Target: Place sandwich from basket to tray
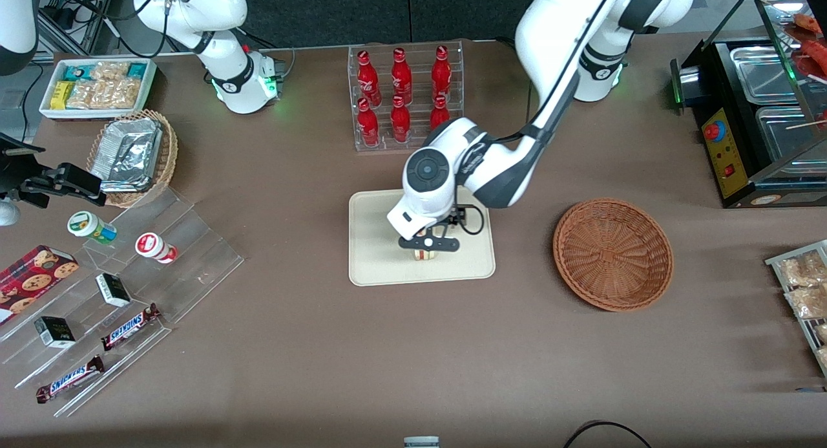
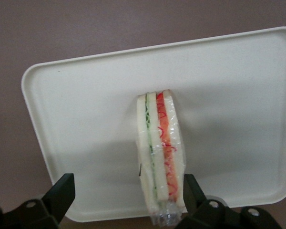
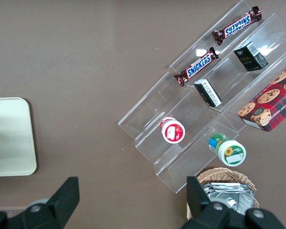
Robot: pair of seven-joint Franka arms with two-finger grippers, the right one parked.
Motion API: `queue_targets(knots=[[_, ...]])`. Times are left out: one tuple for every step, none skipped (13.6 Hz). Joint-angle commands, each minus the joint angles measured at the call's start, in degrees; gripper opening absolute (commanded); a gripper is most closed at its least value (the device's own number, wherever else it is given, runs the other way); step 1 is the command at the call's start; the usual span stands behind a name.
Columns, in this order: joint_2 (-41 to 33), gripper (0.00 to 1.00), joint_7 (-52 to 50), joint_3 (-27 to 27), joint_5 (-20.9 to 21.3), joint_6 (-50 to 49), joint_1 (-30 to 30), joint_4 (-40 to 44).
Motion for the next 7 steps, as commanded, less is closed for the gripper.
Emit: queue_targets(knots=[[-3.80, 1.00, 1.63, -0.08, 0.63, -4.85, 3.94, -1.12], [-4.59, 1.00, 2.07, -0.08, 0.63, -5.13, 5.09, -1.64], [-5.38, 1.00, 3.11, -0.08, 0.71, -5.05, 6.93, -2.08], [-6.70, 1.00, 4.60, -0.08, 0.72, -5.48, 9.04, -2.52], [-8.71, 1.00, 6.10, -0.08, 0.72, -5.49, 10.80, -4.27], [-10.56, 1.00, 7.77, -0.08, 0.72, -5.23, 12.56, -6.11], [-12.49, 1.00, 9.70, -0.08, 0.63, -5.31, 14.58, -8.04]])
